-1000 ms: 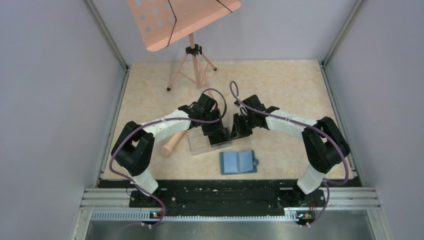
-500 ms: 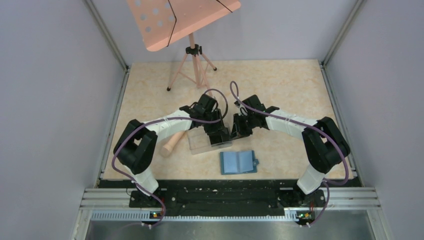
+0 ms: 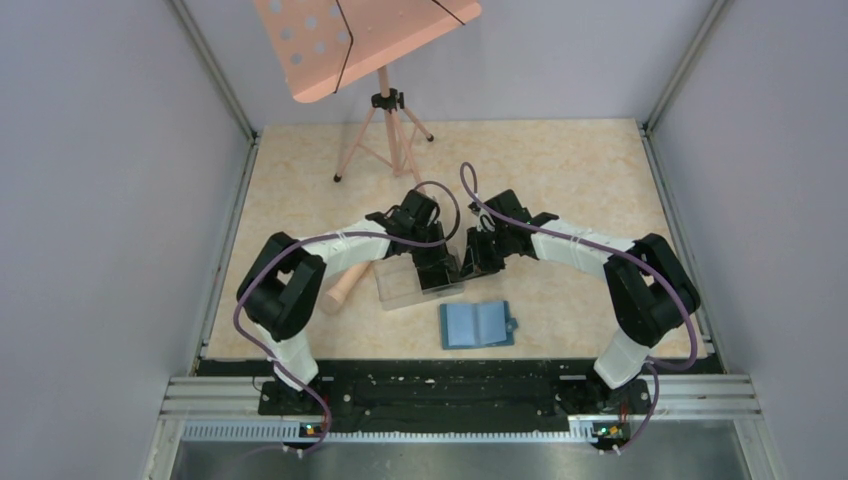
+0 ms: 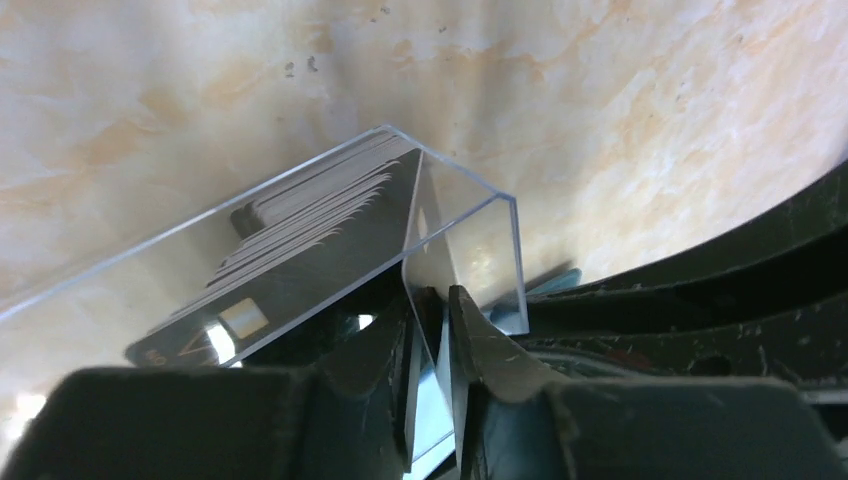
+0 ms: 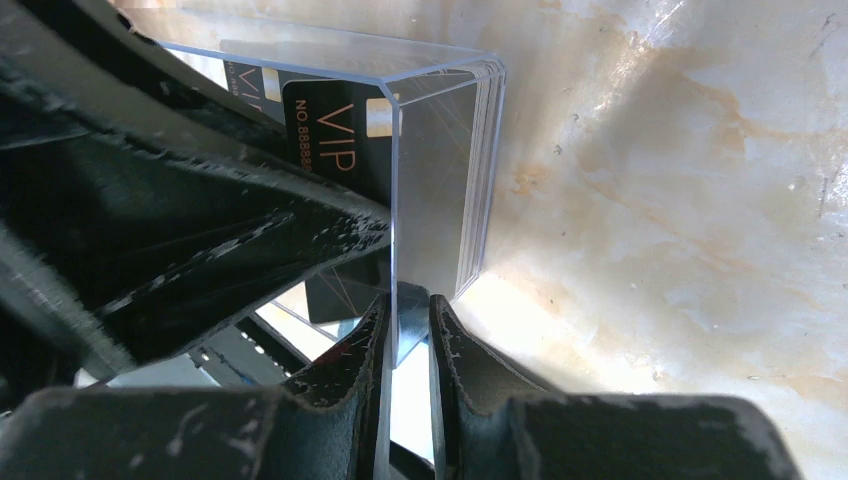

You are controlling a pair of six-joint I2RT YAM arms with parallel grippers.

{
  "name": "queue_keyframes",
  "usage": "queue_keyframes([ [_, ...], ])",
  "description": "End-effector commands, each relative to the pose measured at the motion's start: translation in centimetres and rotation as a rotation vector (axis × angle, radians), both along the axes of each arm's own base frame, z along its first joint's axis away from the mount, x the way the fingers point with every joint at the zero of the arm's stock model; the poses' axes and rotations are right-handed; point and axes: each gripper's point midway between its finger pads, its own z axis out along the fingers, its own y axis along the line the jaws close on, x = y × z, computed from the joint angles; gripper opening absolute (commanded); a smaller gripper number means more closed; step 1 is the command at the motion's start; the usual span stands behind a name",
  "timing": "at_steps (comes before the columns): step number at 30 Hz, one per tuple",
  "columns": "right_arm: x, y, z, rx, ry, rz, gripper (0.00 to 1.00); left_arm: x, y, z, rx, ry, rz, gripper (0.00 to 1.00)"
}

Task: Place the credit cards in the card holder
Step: Pick up the credit card from the storage box.

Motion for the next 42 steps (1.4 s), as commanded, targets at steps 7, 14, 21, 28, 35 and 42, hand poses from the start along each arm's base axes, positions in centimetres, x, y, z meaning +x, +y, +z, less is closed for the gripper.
queue_keyframes([
  [7,1.9,1.2,7.1,0.102,-0.149,-0.009,0.25,1.4,-1.2,5.5,-0.082,-0.116,0.0,0.0],
  [14,2.5,-0.5,11.6,0.154,-0.236,-0.037,0.62,0.8,0.4,11.4,-0.144,-0.271,0.023,0.0],
  [21,0.8,-1.6,16.6,0.418,-0.275,0.037,0.81,-1.8,-1.3,16.4,-0.441,-0.375,-0.109,0.0],
  [28,-1.7,-2.5,19.9,0.648,-0.262,0.159,0.7,-4.9,-3.2,20.4,-0.71,-0.416,-0.289,0.0],
  [35,-3.7,-2.4,21.0,0.736,-0.254,0.256,0.52,-5.4,-3.2,22.1,-0.787,-0.46,-0.308,0.0],
  [42,-4.9,-2.3,22.6,0.831,-0.288,0.289,0.03,-5.2,-3.2,21.6,-0.788,-0.453,-0.288,0.0],
])
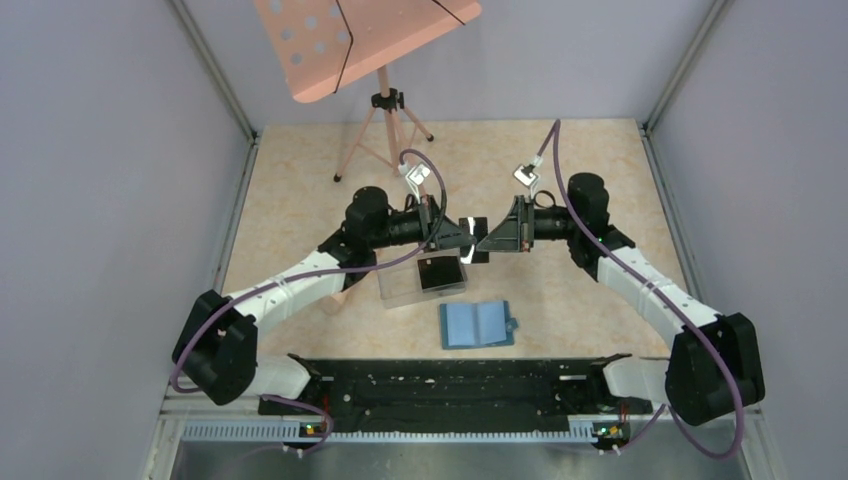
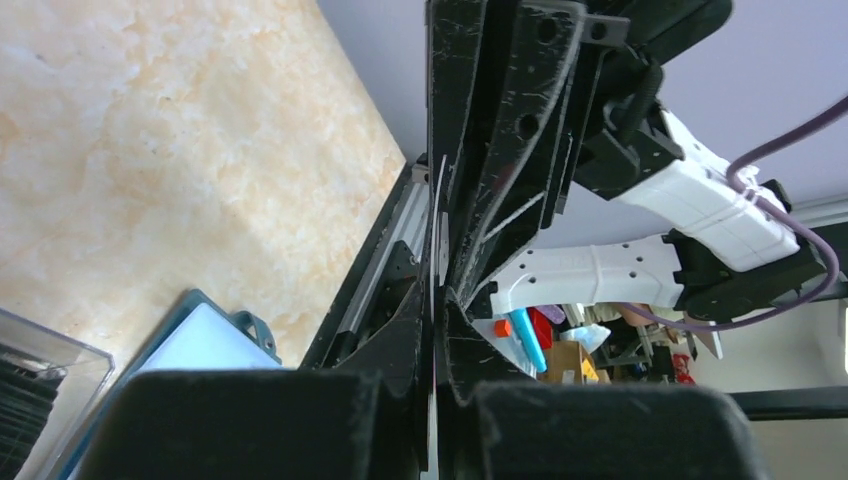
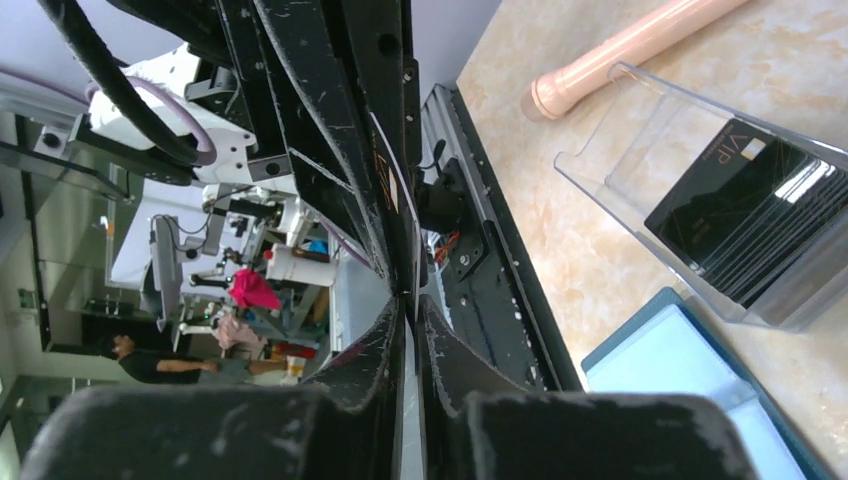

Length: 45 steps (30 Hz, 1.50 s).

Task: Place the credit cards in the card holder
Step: Pick up the credit card from the storage box, then move the storage box to the center of the board.

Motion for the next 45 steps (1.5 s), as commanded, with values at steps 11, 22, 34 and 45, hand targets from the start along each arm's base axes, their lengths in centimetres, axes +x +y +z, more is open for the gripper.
queue_keyframes([
  [11,1.5,-1.0,-1.2,-0.12,-0.033,-0.115,0.0,0.4,3.3,-2.5,0.171,-0.025,0.16,0.55],
  [22,1.0,-3.5,-9.2,-0.349,0.103,-0.235,0.0,-5.6,7.9,-16.4,0.678,0.155,0.149,0.48],
  [34,-0.7,-5.2,-13.4,-0.452,0.116,-0.247,0.0,-3.9,9.5,-21.7,0.917,0.134,0.245,0.36],
  [45,-2.0,-5.7,-16.0,-0.472,0.146,-0.25,0.0,-1.5,8.7,-24.9,1.071,0.139,0.264,0.35],
])
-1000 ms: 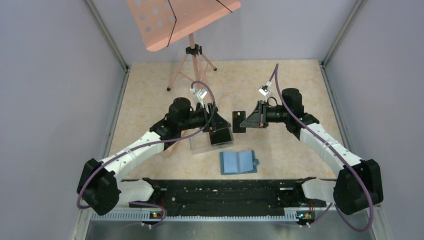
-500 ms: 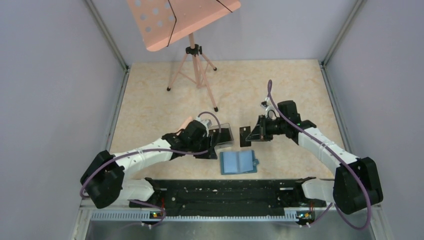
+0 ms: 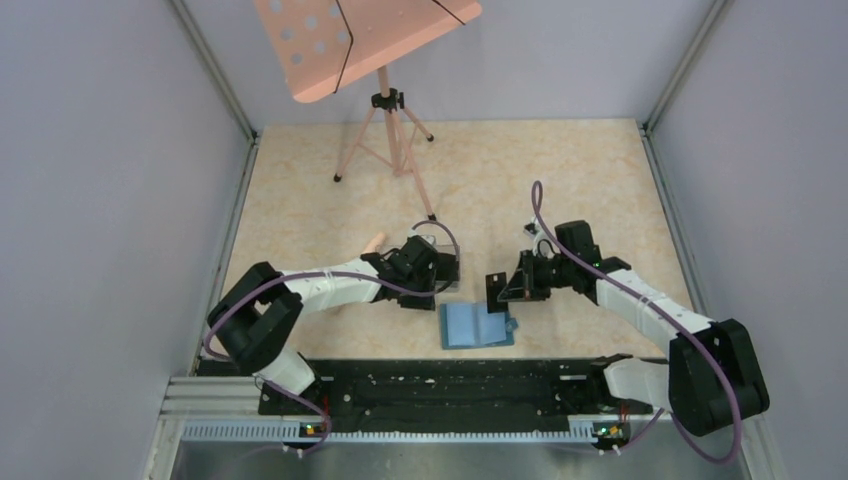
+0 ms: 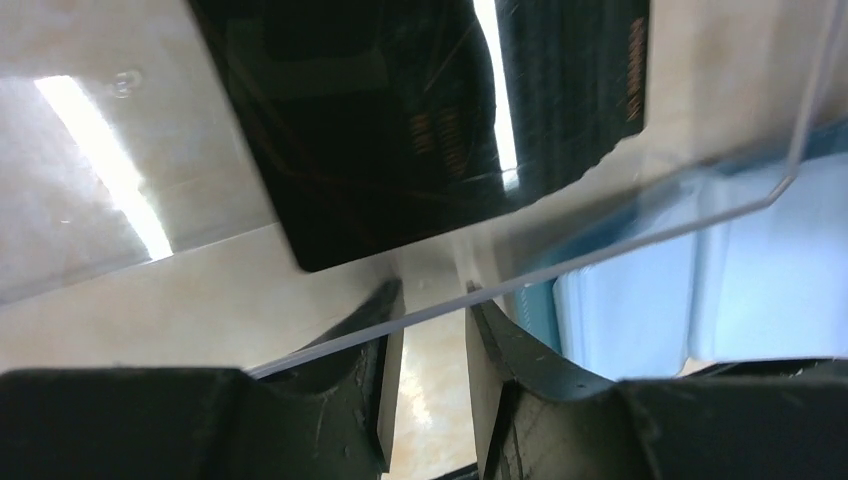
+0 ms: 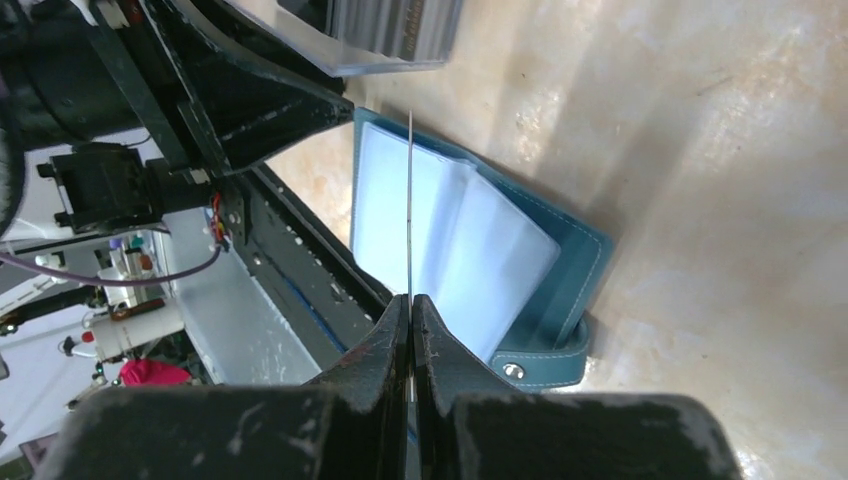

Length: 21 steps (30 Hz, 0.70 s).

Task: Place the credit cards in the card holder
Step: Move the storage box to the center of the board.

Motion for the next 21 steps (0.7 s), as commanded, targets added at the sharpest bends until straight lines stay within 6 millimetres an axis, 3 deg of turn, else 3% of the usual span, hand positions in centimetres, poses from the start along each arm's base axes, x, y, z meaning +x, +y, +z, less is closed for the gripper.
queue_keyframes([
  [1,0.5,0.0,0.0,0.01,-0.06,0.001,0.0,2.4,-0.7,-0.3,0.054,-0.048,0.013,0.35],
  [13,-0.3,0.7,-0.4,0.012,-0.038,0.024,0.0,6.5,-3.4,-0.4,0.124,-0.07,0.019,0.35],
  [21,-1.1,0.9,-1.5,-0.003,-0.023,0.035,0.0,7.7,-5.7,0.7,0.042,-0.055,0.012,0.36],
])
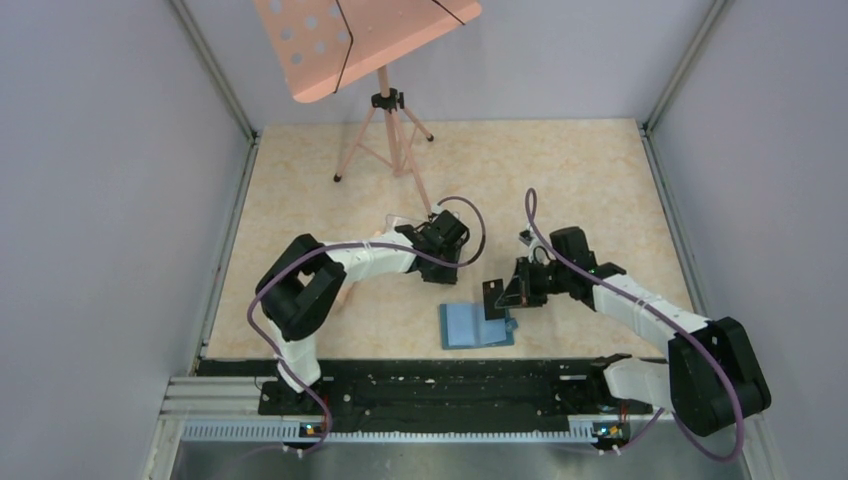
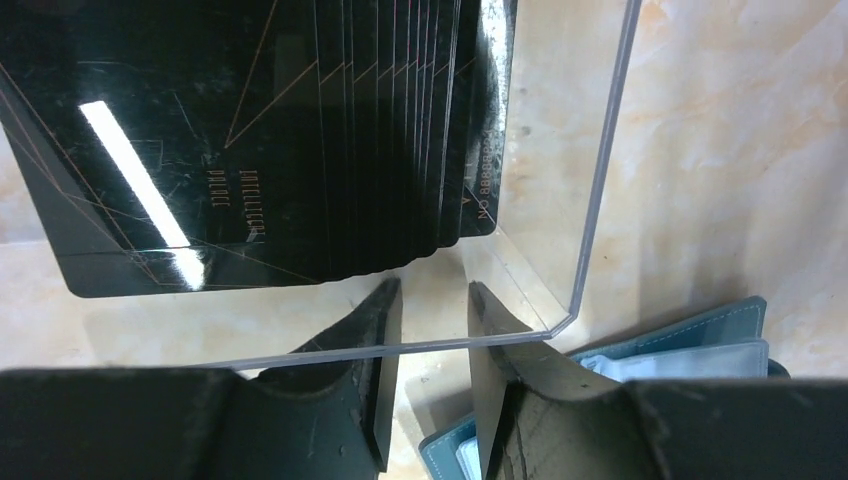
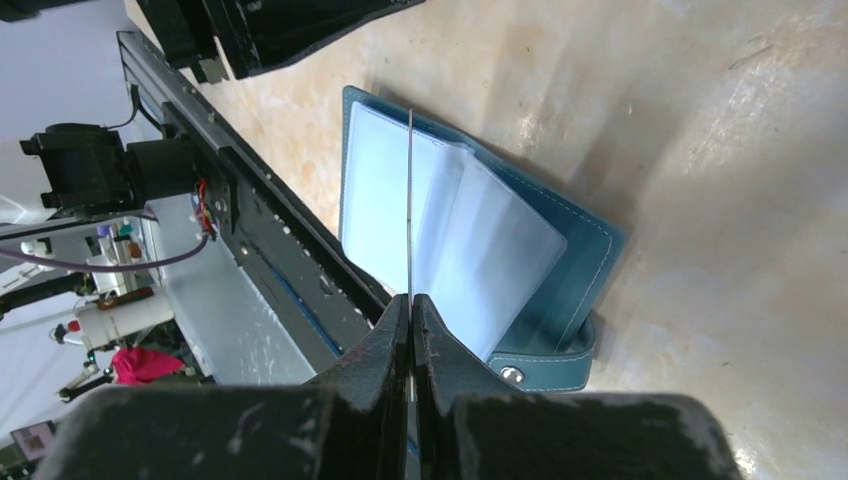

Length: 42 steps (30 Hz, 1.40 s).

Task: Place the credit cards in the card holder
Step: Move the storage box to the center of the board, then insert the credit card into the card holder.

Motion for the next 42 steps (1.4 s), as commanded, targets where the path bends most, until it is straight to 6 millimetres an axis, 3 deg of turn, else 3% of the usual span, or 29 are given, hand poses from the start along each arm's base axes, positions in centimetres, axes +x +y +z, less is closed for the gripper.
queue_keyframes([
  [1,-0.1,0.4,-0.5,0.008,-0.021,0.005,0.0,0.9,-0.8,0.7,-0.043,0.002,-0.005,0.37],
  [5,-0.5,0.8,-0.7,0.031,-0.015,0.004,0.0,-0.4,-0.2,1.7,-0.118,0.046,0.011,0.41],
  [13,-1.0,1.5,-1.7,0.04,0.008,0.014,0.0,-4.9,1.2,2.6,-0.263,0.168,0.021,0.48],
  [21,-0.7,1.5,-3.1,0.023,0.05,-0.024,0.0,-8.0,1.7,1.9,-0.331,0.261,0.033,0.36],
  [24,-0.6,1.7,-3.6,0.031,0.07,-0.033,0.0,-8.4,1.8,1.3,-0.308,0.297,0.044,0.19],
  [31,-0.6,2.7,-3.5,0.091,0.093,-0.031,0.0,-8.8,1.7,-0.2,-0.307,0.353,0.081,0.0],
  [37,-0.2,3.2,-2.5,0.141,0.077,-0.032,0.0,-8.5,1.2,-1.3,-0.303,0.382,0.119,0.0],
  [42,0.0,3.3,-3.0,0.131,0.089,-0.03,0.0,-7.5,0.2,-1.4,-0.335,0.379,0.146,0.0],
])
